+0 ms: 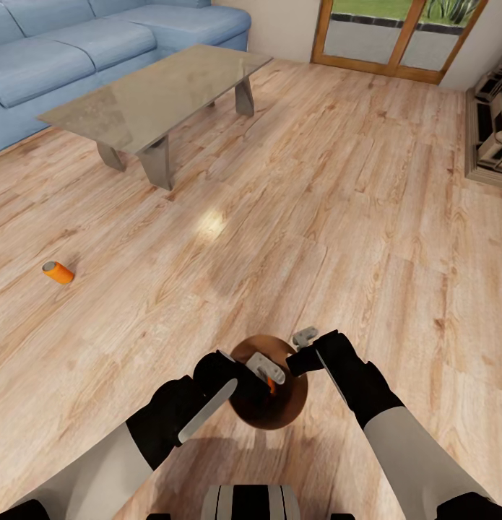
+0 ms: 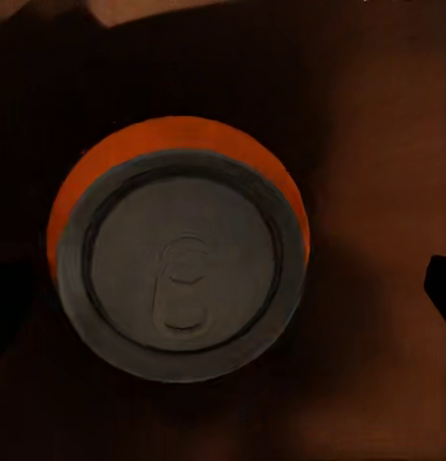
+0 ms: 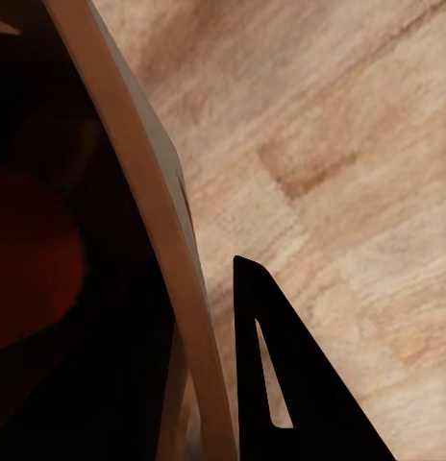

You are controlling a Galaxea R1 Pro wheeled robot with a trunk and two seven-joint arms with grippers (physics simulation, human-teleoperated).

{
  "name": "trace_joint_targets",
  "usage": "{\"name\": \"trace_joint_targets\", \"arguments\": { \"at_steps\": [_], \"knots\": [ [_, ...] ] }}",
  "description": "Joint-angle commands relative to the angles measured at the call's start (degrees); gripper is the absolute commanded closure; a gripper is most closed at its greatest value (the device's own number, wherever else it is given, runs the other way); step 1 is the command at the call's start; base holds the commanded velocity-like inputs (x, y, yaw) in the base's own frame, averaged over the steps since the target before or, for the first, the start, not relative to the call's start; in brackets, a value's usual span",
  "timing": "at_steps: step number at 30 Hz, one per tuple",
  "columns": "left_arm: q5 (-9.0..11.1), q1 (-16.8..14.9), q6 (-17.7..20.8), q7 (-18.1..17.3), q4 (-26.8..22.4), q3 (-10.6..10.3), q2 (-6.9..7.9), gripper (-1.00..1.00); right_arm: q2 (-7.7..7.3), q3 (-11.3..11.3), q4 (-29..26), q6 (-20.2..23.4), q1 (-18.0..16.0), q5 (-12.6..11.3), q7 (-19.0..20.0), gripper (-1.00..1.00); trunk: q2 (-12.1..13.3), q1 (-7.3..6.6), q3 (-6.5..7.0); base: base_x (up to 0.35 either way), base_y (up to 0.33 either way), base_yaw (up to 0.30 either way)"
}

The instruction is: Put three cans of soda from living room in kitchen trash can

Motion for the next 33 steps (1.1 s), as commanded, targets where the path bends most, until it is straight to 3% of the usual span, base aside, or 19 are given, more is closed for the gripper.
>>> {"name": "trace_joint_targets", "arguments": {
  "at_steps": [1,9,15,19,21,22,23,25,28,29,30,31,32,33],
  "knots": [
    [0.0,0.0,0.0,0.0,0.0,0.0,0.00,-1.00,0.01,0.0,0.0,0.4,0.0,-1.6,0.5,1.00,0.0,0.00,0.00,0.000,0.000,0.000],
    [0.3,0.0,0.0,-0.3,-0.7,0.1,0.42,-1.00,-0.01,0.0,0.0,0.4,0.0,-1.6,0.5,1.00,0.0,0.00,0.00,0.000,0.000,0.000],
    [0.5,0.0,0.0,-1.3,-6.9,0.6,0.93,-1.00,-0.06,-0.1,0.1,0.4,0.0,-1.6,0.5,1.00,0.0,0.00,0.00,0.000,0.000,0.000],
    [0.6,0.3,0.0,-4.8,-13.7,0.9,5.51,-1.00,-0.18,-0.2,0.1,0.4,0.0,-1.8,0.5,1.00,0.0,0.00,0.00,0.000,0.000,0.000],
    [0.8,0.5,0.0,-9.2,-17.0,1.2,9.56,-1.00,-0.27,-0.4,0.1,0.4,0.0,-1.9,0.5,1.00,0.0,0.00,0.00,0.000,0.000,0.000],
    [0.8,0.6,0.0,-10.5,-17.6,1.5,10.65,-1.00,-0.29,-0.4,0.1,0.4,0.0,-1.9,0.5,1.00,0.0,0.00,0.00,0.000,0.000,0.000],
    [0.9,0.6,0.0,-13.2,-18.6,3.0,12.86,-1.00,-0.31,-0.4,0.1,0.3,0.0,-1.9,0.5,1.00,0.0,0.00,0.00,0.000,0.000,0.000],
    [0.9,0.9,-2.2,-17.6,-19.5,9.3,16.90,-1.00,-0.43,-0.6,0.2,0.3,0.0,-2.0,0.5,1.00,0.0,0.00,0.00,0.000,0.000,0.000],
    [0.9,1.4,-3.7,-20.1,-19.8,15.5,19.08,-1.00,-0.52,-0.6,0.2,0.2,0.0,-2.0,0.5,1.00,0.0,0.00,0.00,0.000,0.000,0.000],
    [1.0,3.2,-5.1,-23.2,-20.0,22.5,20.98,-1.00,-0.61,-0.7,0.2,0.2,0.0,-2.0,0.5,1.00,0.0,0.00,0.00,0.000,0.000,0.000],
    [1.0,3.9,-5.6,-24.5,-20.0,24.9,21.47,-1.00,-0.61,-0.7,0.2,0.1,0.0,-2.0,0.5,1.00,0.0,0.00,0.00,0.000,0.000,0.000],
    [0.9,5.2,-6.7,-27.5,-19.9,29.9,22.19,-1.00,-0.68,-0.8,0.3,0.1,0.0,-2.1,0.5,1.00,0.0,0.00,0.00,0.000,0.000,0.000],
    [0.8,5.7,-7.1,-29.0,-19.8,32.4,22.44,-1.00,-0.70,-0.8,0.3,0.1,0.0,-2.1,0.5,1.00,0.0,0.00,0.00,0.000,0.000,0.000],
    [0.6,6.4,-7.8,-31.5,-19.8,36.8,22.78,-1.00,-0.79,-0.8,0.2,0.0,0.0,-2.0,0.5,1.00,0.0,0.00,0.00,0.000,0.000,0.000]
  ]
}}
